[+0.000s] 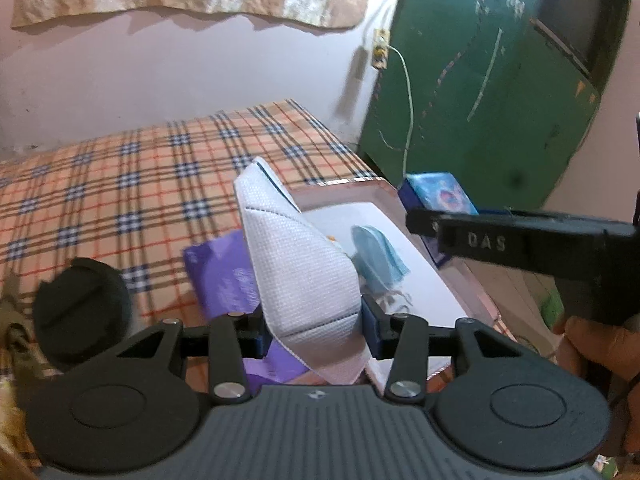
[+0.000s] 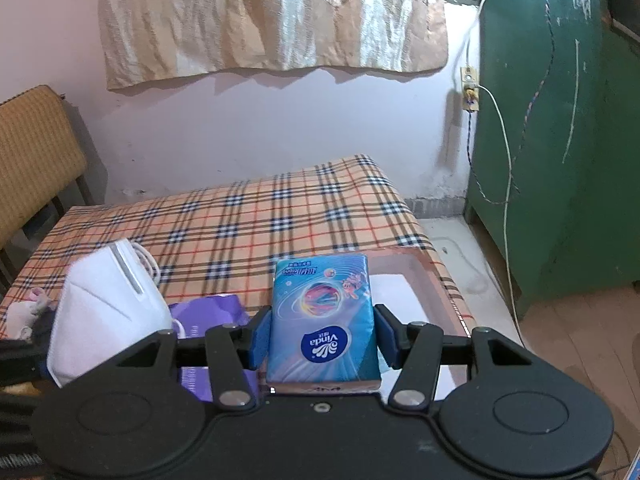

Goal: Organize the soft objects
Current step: 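Carry the white respirator mask and Vinda tissue pack with both grippers to the white box, then open both grippers to drop the respirator mask and tissue pack into the box, then move both grippers back over the bed toward the socks and yellow bag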

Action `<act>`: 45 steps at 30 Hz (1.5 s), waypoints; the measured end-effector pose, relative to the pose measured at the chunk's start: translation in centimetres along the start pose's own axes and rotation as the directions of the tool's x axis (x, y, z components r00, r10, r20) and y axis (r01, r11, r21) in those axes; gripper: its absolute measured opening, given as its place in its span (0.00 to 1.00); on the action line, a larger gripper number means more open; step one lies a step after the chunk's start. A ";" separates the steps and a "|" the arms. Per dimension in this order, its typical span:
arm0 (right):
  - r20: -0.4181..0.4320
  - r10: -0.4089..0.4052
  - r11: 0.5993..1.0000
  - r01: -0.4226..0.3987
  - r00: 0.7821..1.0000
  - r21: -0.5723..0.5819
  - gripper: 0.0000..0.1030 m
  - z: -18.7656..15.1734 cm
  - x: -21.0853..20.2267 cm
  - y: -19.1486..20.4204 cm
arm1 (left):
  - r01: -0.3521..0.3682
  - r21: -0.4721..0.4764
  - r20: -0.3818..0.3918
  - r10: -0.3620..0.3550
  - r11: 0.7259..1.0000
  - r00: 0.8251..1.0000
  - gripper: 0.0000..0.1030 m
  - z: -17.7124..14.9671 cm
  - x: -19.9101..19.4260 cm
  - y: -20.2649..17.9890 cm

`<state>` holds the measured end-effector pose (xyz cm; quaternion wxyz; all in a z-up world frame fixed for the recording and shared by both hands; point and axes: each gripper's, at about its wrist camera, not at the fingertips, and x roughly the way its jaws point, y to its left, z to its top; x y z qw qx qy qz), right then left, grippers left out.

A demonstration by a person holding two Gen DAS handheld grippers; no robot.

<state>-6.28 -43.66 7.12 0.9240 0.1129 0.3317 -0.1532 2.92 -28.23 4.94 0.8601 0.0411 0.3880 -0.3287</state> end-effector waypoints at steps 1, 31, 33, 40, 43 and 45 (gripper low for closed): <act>-0.003 -0.002 1.000 0.002 1.000 0.004 0.63 0.0 0.1 -0.3 | 0.009 0.000 -0.005 -0.009 1.000 1.000 0.44 0.0 0.4 -0.3; 0.014 -0.028 0.995 0.026 1.000 0.101 0.87 0.6 3.0 -4.6 | 0.026 0.032 -0.022 -0.025 0.999 0.999 0.80 0.6 4.3 -2.8; 0.021 -0.062 0.994 0.060 0.998 0.092 0.87 0.4 2.3 -3.8 | -0.016 0.034 -0.025 0.017 0.999 1.000 0.83 0.6 3.7 -2.2; -0.010 -0.061 0.994 0.062 0.998 0.093 0.87 0.3 1.4 -1.6 | -0.116 -0.024 -0.017 0.115 0.993 0.993 0.87 0.4 1.1 0.6; -0.039 -0.045 0.998 0.047 0.998 0.042 0.87 0.3 1.2 -0.4 | -0.140 -0.041 -0.008 0.140 0.989 0.990 0.88 0.5 0.0 1.4; -0.036 -0.041 0.999 0.042 0.999 0.025 0.87 0.1 0.7 0.5 | -0.164 -0.042 0.006 0.165 0.986 0.986 0.89 0.4 -0.8 1.9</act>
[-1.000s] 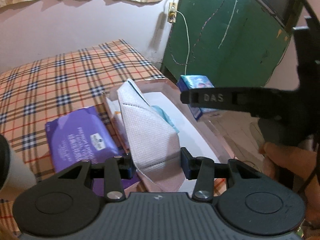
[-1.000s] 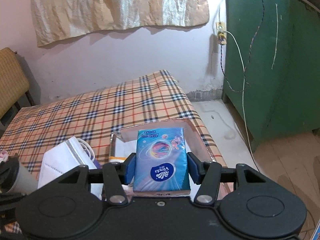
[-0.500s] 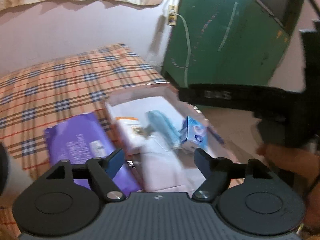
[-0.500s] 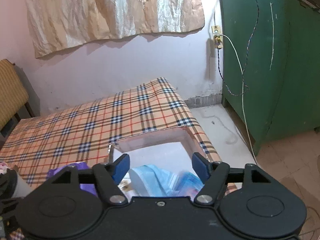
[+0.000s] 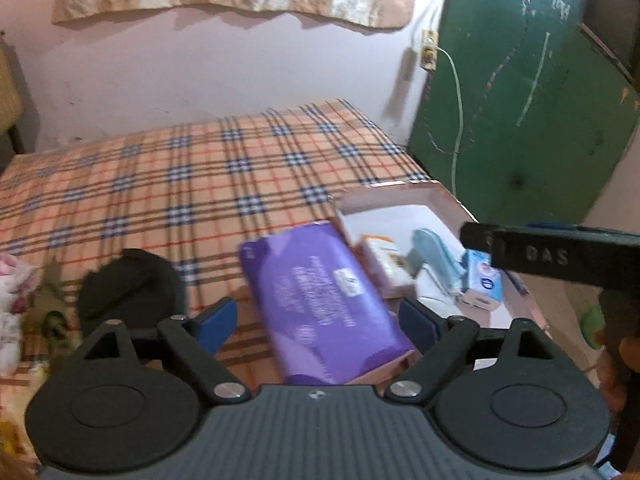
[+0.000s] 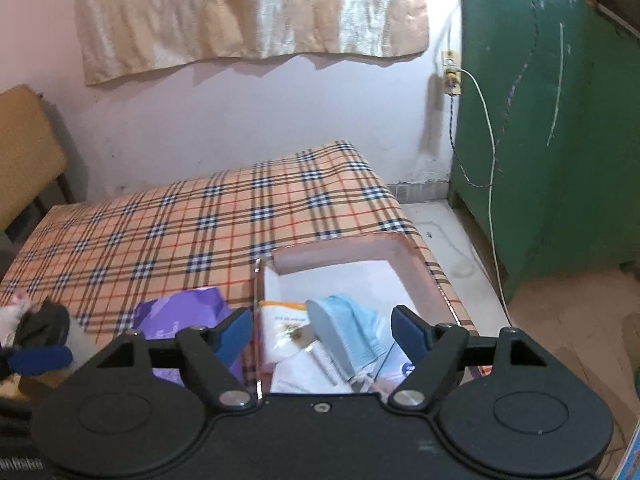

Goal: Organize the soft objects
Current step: 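Move both grippers back over the bed toward the socks and yellow bag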

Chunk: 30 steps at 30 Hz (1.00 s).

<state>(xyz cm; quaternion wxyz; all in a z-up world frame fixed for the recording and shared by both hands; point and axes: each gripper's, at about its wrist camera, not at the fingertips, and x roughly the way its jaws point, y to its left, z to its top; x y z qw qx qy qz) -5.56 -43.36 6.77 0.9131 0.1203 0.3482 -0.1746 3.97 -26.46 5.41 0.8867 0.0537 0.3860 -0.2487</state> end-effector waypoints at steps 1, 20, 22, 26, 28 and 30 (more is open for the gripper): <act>0.004 0.009 1.000 -0.009 1.000 -0.002 0.87 -0.1 -0.3 0.3 | -0.011 -0.003 0.004 0.011 1.000 1.000 0.89 0.0 -0.3 0.3; -0.022 0.140 0.983 -0.142 0.990 -0.118 0.87 -2.4 -2.2 11.1 | -0.124 -0.136 0.009 0.127 0.983 0.992 0.90 -2.5 -4.3 9.2; -0.025 0.157 0.978 -0.159 0.987 -0.134 0.87 -2.6 -2.3 12.2 | -0.135 -0.143 0.010 0.138 0.981 0.990 0.90 -2.9 -4.8 9.9; -0.036 0.192 0.969 -0.195 0.981 -0.154 0.87 -3.0 -2.4 14.4 | -0.153 -0.166 0.008 0.157 0.974 0.988 0.90 -3.6 -5.4 11.6; -0.039 0.202 0.964 -0.206 0.979 -0.169 0.87 -3.2 -2.4 15.6 | -0.165 -0.184 0.005 0.169 0.969 0.986 0.90 -4.0 -5.7 12.5; -0.045 0.217 0.957 -0.222 0.975 -0.185 0.87 -3.5 -2.4 16.6 | -0.179 -0.196 0.003 0.183 0.964 0.983 0.90 -4.3 -6.0 13.3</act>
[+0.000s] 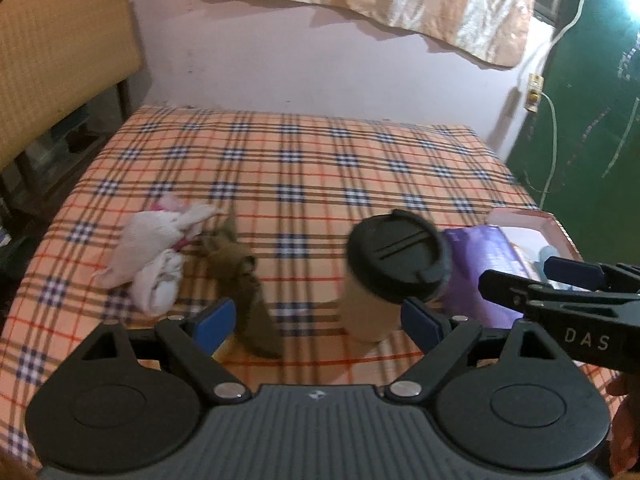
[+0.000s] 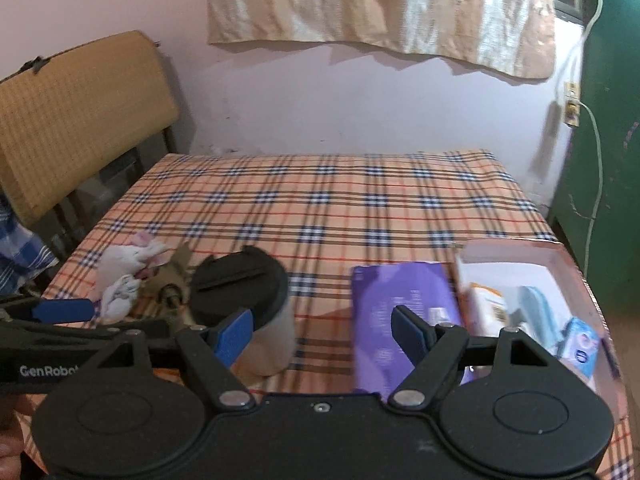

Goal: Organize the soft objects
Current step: 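Move both grippers back over the bed toward the socks and yellow bag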

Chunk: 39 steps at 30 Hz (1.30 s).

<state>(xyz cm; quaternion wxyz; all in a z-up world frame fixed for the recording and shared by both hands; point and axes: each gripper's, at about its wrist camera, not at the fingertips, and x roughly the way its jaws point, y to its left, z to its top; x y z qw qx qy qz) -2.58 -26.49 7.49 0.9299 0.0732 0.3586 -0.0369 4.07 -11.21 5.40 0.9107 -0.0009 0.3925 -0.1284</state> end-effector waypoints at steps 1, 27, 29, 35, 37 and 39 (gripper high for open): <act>-0.003 0.008 1.000 -0.008 1.000 -0.006 0.87 0.0 0.1 0.4 | -0.006 -0.005 0.000 0.006 1.000 1.000 0.90 -0.1 -0.1 0.5; -0.043 0.118 0.987 -0.122 0.992 -0.108 0.87 -0.8 2.8 10.6 | -0.083 -0.135 -0.006 0.083 0.987 0.997 0.89 -2.8 -2.4 9.4; -0.041 0.125 0.985 -0.129 0.991 -0.113 0.87 -1.0 2.9 11.2 | -0.072 -0.145 -0.002 0.072 0.987 0.997 0.89 -3.1 -2.6 10.0; -0.032 0.178 0.979 -0.180 0.984 -0.097 0.87 -1.8 3.0 12.4 | -0.076 -0.169 -0.007 0.076 0.983 0.997 0.90 -4.2 -2.6 12.0; -0.034 0.188 0.977 -0.190 0.982 -0.097 0.87 -2.1 3.0 12.8 | -0.086 -0.175 -0.018 0.084 0.981 0.996 0.90 -4.6 -2.3 12.8; -0.042 0.200 0.974 -0.203 0.979 -0.102 0.87 -2.5 3.0 13.2 | -0.102 -0.182 -0.033 0.097 0.978 0.995 0.90 -5.2 -2.0 13.5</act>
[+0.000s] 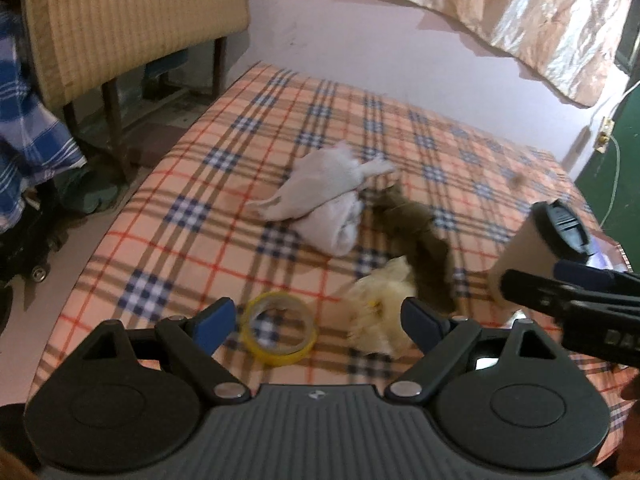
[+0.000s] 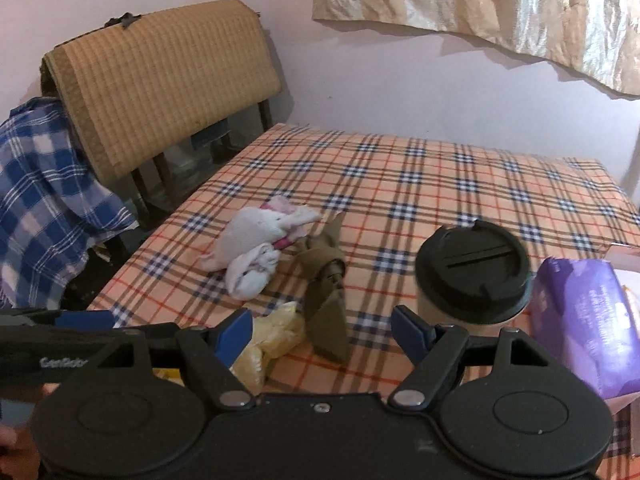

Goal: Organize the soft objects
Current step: 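Move both grippers back over the bed toward the socks and yellow bag, then grasp the yellow plastic bag with the left gripper while the right gripper grasps the brown sock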

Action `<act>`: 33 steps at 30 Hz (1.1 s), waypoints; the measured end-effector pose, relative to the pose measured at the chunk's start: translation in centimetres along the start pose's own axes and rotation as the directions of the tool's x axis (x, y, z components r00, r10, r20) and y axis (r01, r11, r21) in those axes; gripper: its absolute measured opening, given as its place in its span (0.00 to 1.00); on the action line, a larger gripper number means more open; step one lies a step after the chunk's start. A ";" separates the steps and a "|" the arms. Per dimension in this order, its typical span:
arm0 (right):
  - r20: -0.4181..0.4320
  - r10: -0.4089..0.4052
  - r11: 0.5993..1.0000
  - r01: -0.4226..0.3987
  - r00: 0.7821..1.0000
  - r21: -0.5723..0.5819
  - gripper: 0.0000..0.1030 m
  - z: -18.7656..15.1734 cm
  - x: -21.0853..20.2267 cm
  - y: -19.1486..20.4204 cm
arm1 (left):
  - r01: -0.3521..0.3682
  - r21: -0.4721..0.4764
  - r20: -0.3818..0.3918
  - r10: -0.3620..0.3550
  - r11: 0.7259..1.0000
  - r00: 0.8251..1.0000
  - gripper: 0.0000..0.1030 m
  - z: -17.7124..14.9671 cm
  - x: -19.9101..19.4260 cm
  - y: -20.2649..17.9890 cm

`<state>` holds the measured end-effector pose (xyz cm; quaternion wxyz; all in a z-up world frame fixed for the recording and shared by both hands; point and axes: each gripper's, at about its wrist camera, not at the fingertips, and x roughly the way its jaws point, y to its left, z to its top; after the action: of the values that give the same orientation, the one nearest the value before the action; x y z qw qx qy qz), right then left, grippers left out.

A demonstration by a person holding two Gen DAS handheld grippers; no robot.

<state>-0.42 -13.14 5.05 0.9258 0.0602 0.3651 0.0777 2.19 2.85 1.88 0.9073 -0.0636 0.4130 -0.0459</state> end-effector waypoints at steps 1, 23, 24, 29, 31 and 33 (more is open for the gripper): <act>-0.004 0.005 1.000 -0.005 1.000 -0.003 0.87 -0.2 0.1 0.1 | -0.007 -0.003 -0.008 0.007 1.000 1.000 0.90 -0.2 0.2 0.3; -0.015 -0.018 0.999 0.018 1.000 0.033 0.87 -3.1 -1.2 -1.8 | 0.054 0.066 -0.065 -0.050 0.996 0.997 0.75 -0.7 8.4 -4.4; -0.015 -0.016 0.999 0.017 1.000 0.036 0.87 -3.1 -1.2 -1.9 | 0.059 0.067 -0.071 -0.054 0.996 0.996 0.57 -0.6 8.7 -4.3; -0.022 -0.005 0.999 0.006 1.000 0.040 0.87 -3.1 -0.7 -1.5 | 0.083 0.045 -0.067 -0.080 0.996 0.995 0.27 -0.8 8.1 -3.0; -0.026 0.005 0.999 -0.004 1.000 0.036 0.87 -3.1 -0.2 -1.2 | 0.087 0.027 -0.061 -0.086 0.996 0.994 0.23 -0.8 7.3 -2.2; -0.031 0.010 1.000 -0.009 0.999 0.027 0.87 -3.1 0.2 -0.7 | 0.086 0.020 -0.044 -0.085 0.996 0.995 0.23 -0.9 6.3 -1.3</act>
<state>-2.30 -13.60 2.51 0.9187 0.0734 0.3801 0.0783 5.57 0.63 -3.16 0.8960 -0.0701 0.4290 -0.0908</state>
